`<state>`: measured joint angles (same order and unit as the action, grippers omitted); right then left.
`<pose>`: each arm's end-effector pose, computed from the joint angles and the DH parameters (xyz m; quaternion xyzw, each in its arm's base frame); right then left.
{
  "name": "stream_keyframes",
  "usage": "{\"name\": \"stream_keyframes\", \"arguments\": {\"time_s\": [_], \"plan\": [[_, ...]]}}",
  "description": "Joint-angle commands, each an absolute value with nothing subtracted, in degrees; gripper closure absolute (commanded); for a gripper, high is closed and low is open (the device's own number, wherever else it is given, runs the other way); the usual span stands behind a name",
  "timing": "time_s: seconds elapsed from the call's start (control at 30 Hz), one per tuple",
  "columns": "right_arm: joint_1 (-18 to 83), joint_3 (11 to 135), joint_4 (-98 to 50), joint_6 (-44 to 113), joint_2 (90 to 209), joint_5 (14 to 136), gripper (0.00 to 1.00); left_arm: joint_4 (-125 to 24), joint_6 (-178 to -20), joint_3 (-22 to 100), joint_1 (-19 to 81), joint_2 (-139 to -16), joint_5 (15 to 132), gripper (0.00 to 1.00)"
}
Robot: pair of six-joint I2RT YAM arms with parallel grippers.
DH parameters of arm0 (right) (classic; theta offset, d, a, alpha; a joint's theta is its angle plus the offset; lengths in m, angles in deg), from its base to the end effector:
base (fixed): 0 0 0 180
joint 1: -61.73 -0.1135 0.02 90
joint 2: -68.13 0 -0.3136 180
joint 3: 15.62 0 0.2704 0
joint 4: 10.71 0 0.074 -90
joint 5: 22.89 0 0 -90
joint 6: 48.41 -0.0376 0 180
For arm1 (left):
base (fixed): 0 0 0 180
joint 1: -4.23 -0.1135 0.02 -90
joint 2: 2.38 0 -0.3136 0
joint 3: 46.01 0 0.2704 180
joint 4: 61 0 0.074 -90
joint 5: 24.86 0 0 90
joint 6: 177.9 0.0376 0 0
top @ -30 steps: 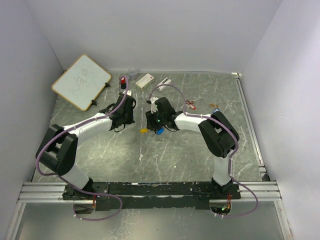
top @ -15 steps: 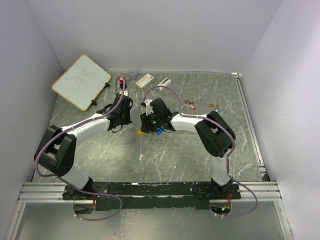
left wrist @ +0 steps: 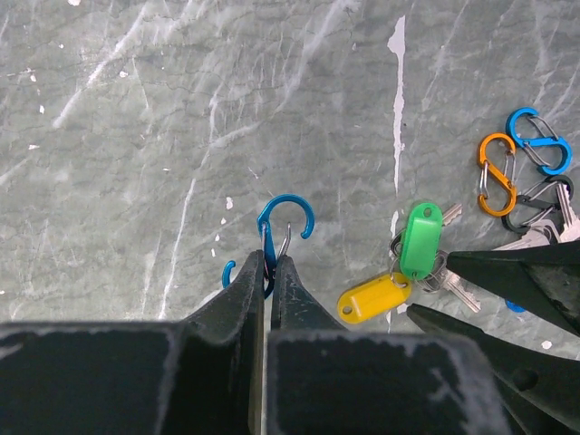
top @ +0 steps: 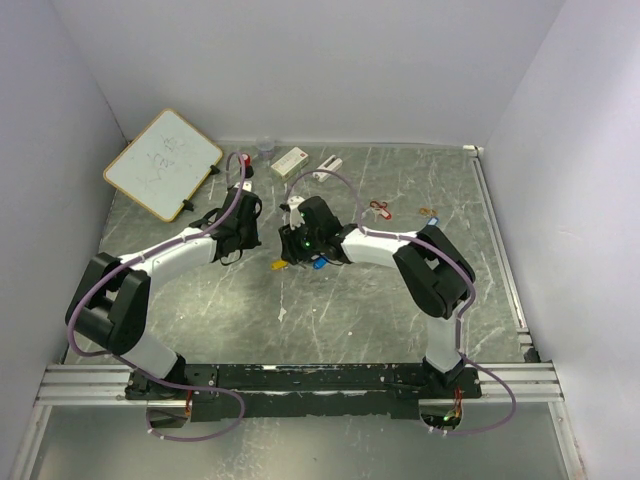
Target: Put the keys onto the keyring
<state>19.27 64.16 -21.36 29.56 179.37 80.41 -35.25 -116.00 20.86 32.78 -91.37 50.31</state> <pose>0.3234 0.3077 0.1905 -0.2836 0.8636 0.2786 0.3100 0.3024 -0.1536 0.2434 -0.0428 0.9255 -0.0631 0.3709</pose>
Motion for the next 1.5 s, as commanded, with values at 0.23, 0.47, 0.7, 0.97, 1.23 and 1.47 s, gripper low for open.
{"name": "stream_keyframes", "arguments": {"time_s": [0.23,0.47,0.7,0.97,1.23,1.47], "plan": [[19.1,62.8,-22.0,33.9,177.4,77.6,0.6,-36.2,-116.8,21.1,32.3,-90.2,51.8,0.93],[19.2,62.1,-22.2,34.7,177.3,78.5,0.6,-36.2,-116.9,21.2,32.4,-90.6,52.0,0.93],[19.2,62.3,-21.9,34.8,177.9,78.2,0.67,-36.4,-116.9,21.1,32.4,-90.7,52.2,0.93],[19.1,63.1,-22.0,35.2,178.6,78.0,0.77,-36.5,-116.9,20.9,32.3,-90.6,52.0,0.93],[19.1,63.2,-21.2,35.0,179.3,77.9,0.82,-36.2,-116.7,21.1,32.3,-90.6,52.0,0.93],[19.1,63.5,-20.4,35.4,179.4,76.9,0.98,-35.8,-116.5,21.5,32.3,-90.6,51.9,0.93]]}}
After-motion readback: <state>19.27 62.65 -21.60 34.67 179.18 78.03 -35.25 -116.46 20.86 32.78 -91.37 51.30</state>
